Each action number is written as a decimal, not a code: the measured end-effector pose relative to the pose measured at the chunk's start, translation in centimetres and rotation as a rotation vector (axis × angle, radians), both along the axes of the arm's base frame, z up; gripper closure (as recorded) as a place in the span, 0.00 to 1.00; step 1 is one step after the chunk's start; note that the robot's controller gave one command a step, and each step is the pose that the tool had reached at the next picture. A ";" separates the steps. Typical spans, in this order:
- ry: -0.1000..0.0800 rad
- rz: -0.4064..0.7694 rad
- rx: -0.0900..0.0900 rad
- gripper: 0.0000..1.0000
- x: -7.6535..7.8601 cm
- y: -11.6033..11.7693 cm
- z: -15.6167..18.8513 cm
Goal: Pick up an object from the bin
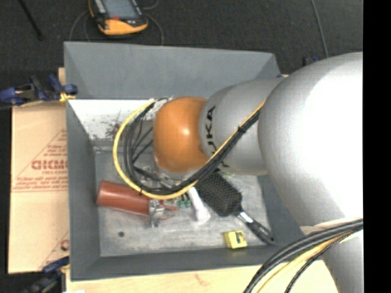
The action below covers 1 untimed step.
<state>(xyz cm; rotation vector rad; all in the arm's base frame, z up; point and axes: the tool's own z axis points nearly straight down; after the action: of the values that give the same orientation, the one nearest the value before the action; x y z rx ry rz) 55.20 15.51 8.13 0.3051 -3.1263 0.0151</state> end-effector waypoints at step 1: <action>-0.002 -0.015 0.010 1.00 0.2 -0.5 9.3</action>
Offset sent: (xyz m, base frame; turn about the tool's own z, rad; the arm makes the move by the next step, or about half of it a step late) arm 0.0000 0.0000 0.0000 0.0000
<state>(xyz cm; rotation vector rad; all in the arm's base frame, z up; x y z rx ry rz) 55.39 14.96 17.41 0.2812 -3.1318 -0.0002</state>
